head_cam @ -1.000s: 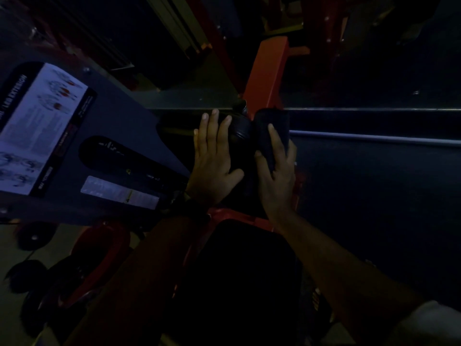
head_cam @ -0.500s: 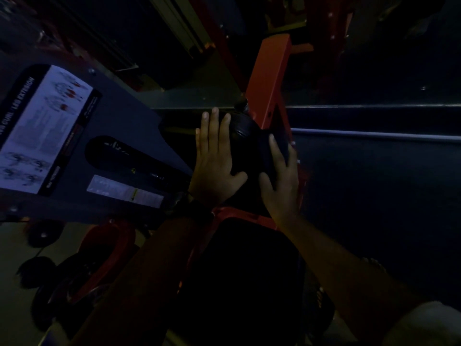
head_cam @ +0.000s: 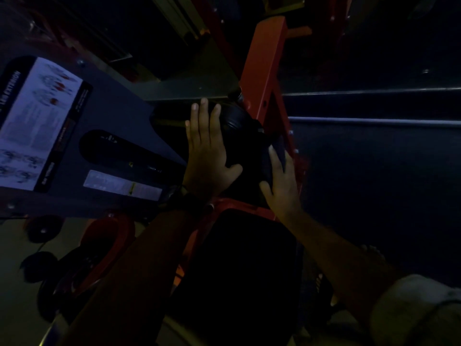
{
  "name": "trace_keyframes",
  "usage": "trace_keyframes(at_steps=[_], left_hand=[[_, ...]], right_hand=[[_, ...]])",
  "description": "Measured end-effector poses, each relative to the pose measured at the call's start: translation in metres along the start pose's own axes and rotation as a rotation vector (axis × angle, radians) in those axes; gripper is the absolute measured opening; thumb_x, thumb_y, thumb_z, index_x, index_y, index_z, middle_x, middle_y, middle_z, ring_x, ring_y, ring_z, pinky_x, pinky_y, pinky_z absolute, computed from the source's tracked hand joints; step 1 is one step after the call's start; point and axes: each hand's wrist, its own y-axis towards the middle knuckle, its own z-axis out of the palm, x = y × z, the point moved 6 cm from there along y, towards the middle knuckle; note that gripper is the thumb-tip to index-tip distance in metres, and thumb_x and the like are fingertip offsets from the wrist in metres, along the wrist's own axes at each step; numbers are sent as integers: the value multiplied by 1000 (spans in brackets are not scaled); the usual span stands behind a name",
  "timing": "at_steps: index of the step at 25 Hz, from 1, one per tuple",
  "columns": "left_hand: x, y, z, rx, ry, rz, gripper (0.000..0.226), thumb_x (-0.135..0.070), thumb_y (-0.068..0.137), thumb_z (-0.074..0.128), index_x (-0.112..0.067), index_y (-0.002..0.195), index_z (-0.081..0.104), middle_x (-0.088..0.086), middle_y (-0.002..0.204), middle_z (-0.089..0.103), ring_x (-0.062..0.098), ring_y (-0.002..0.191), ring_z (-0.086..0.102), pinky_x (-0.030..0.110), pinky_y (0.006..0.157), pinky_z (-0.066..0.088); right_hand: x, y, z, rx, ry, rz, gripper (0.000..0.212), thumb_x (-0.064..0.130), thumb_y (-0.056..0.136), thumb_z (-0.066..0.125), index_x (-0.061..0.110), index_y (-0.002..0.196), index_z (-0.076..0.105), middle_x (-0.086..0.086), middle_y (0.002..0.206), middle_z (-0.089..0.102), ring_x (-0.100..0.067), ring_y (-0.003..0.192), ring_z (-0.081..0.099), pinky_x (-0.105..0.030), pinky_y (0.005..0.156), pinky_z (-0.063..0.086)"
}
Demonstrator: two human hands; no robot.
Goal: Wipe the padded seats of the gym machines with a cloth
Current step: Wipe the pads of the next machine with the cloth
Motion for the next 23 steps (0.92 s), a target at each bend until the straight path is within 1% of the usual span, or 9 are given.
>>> trace_keyframes(at_steps=[2, 5, 7, 9, 13, 15, 17, 20, 23], left_hand=[[0, -1, 1, -13, 1, -3, 115, -41, 64, 66, 3, 156, 13, 28, 165, 7, 43, 153, 0, 57, 121, -3], [0, 0, 3, -27, -20, 11, 112, -42, 64, 62, 4, 155, 15, 29, 164, 8, 45, 153, 1, 57, 121, -4], [0, 1, 2, -41, -29, 4, 111, -40, 64, 61, 4, 155, 16, 29, 164, 9, 46, 153, 1, 57, 121, -3], [-1, 1, 2, -56, -32, 0, 110, -38, 63, 61, 4, 154, 17, 29, 163, 10, 46, 153, 2, 58, 121, -2], [-1, 1, 4, -75, -31, 6, 109, -38, 63, 62, 0, 154, 16, 28, 163, 11, 45, 153, 2, 58, 121, -1], [-1, 0, 4, -74, -40, 8, 109, -36, 62, 63, -1, 154, 16, 28, 163, 11, 44, 153, 2, 57, 122, -1], [0, 0, 3, -77, -38, 9, 110, -35, 61, 63, 0, 154, 16, 27, 164, 10, 44, 153, 2, 56, 122, -2], [1, 0, 3, -70, -29, 0, 110, -34, 61, 64, 2, 154, 18, 27, 164, 11, 44, 153, 2, 58, 121, -1], [0, 0, 2, -69, -30, 3, 110, -34, 61, 63, 1, 154, 17, 28, 163, 12, 45, 152, 3, 58, 121, 0]], right_hand=[[-10, -3, 2, 28, -10, 78, 91, 5, 86, 62, 40, 154, 12, -20, 160, 21, -37, 144, 29, -62, 107, 42], [5, 13, -5, -54, 48, -21, 77, 21, 89, 53, 31, 157, 20, -15, 159, 23, -32, 141, 33, -49, 108, 40], [-16, 7, 0, 52, -45, -15, 80, 19, 91, 56, 31, 159, 16, -15, 161, 19, -33, 145, 27, -50, 113, 36], [-41, -12, 7, 171, -110, 102, 89, 8, 91, 60, 31, 160, 9, -15, 162, 17, -33, 147, 24, -57, 114, 37], [-30, -7, 7, 12, 110, 134, 83, 11, 90, 46, 49, 156, 13, -6, 162, 19, -26, 144, 34, -43, 109, 42], [-56, -9, 15, 56, 142, 290, 79, 10, 95, 45, 52, 155, 16, -4, 162, 19, -23, 143, 34, -38, 109, 39], [-103, -23, 27, 128, 128, 584, 69, 13, 99, 44, 44, 157, 22, -7, 158, 29, -26, 133, 45, -37, 105, 42], [-143, -31, 38, 82, 203, 1027, 56, 34, 102, 42, 32, 157, 32, -17, 148, 46, -39, 126, 52, -52, 108, 42], [-152, -29, 42, 130, 82, 1236, 62, 44, 102, 46, 28, 158, 25, -23, 153, 33, -47, 134, 41, -60, 112, 34]])
